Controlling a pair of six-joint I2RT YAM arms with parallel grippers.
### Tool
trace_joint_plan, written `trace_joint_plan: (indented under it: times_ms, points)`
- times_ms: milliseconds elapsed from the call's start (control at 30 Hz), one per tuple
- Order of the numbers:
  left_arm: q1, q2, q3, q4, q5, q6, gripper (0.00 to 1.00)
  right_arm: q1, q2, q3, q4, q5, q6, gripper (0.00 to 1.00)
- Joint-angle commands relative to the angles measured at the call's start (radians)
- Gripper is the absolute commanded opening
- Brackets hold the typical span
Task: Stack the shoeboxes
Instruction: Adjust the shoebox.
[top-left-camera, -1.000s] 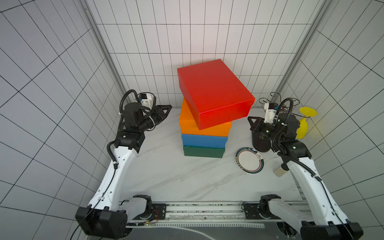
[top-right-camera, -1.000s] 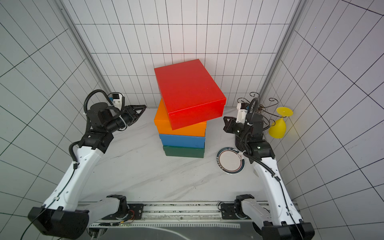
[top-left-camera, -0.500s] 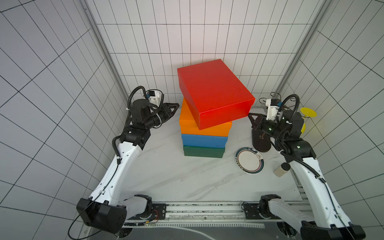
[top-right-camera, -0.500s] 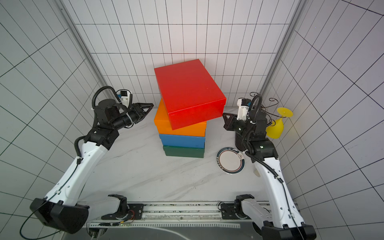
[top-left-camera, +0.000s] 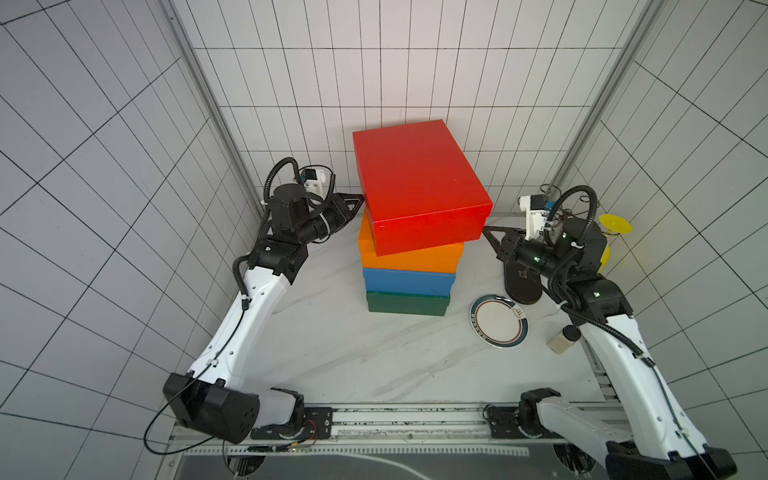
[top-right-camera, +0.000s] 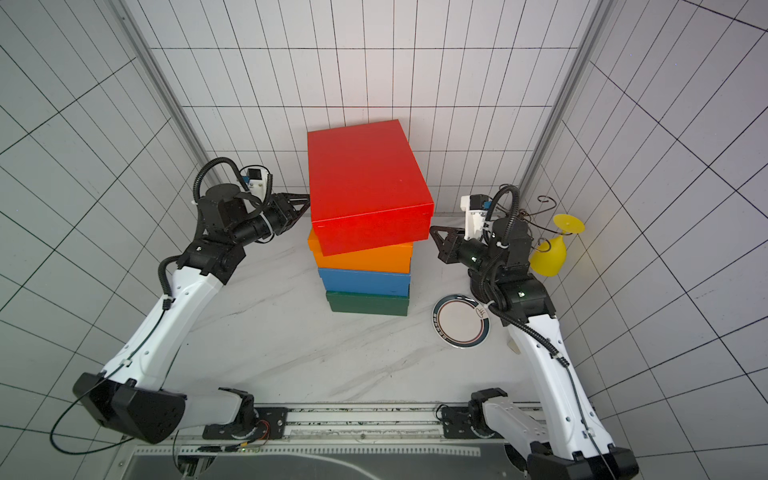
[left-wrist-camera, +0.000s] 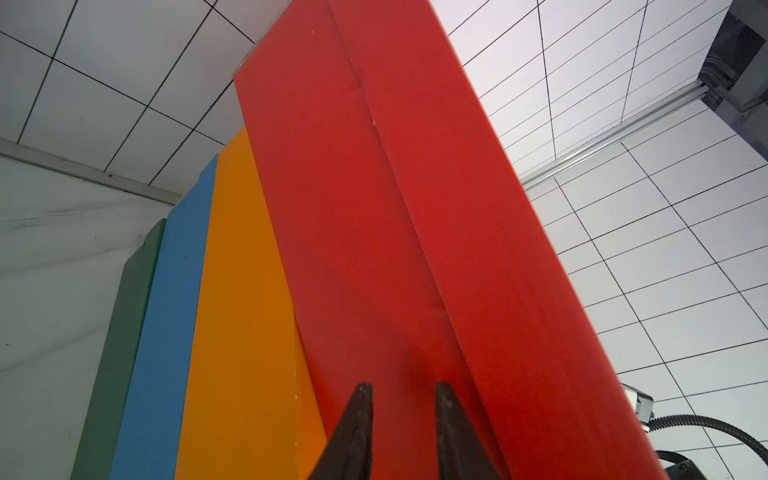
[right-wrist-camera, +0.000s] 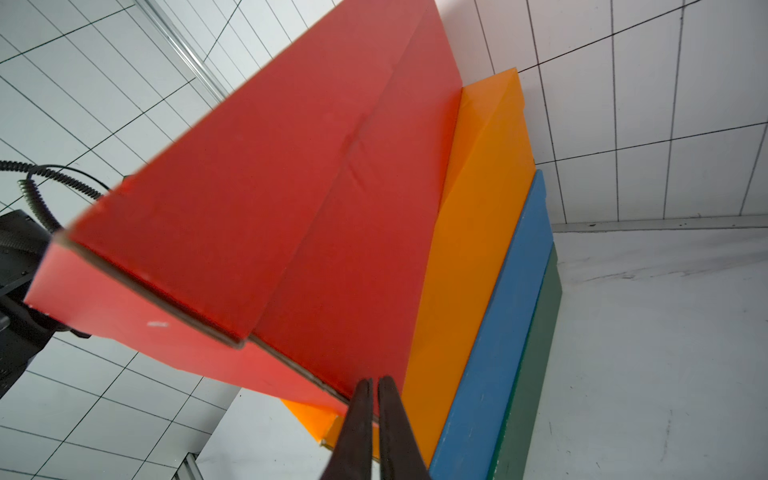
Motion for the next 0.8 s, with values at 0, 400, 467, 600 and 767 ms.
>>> trace_joint_plan:
  times_ms: [0,400,467,600,767]
  points:
    - [0.015,0.011,0.032,-0.012,-0.016,0.008,0.27,0.054,-0.004,0.098,-0.001,-0.002,-0.020,0.09]
    - [0.101,0.001,-0.023,0.014,0.017,-0.003,0.27,0.060,0.009,0.109,-0.094,0.122,-0.073,0.07]
    - [0.118,-0.006,-0.041,0.018,0.032,-0.009,0.27,0.056,0.015,0.111,-0.094,0.110,-0.068,0.07]
    - [0.111,-0.008,-0.050,0.060,0.040,-0.029,0.27,0.067,0.021,0.112,-0.077,0.073,-0.044,0.06]
    - [0.074,0.053,0.022,0.059,0.045,-0.027,0.27,0.110,0.003,0.130,-0.075,0.105,-0.037,0.06]
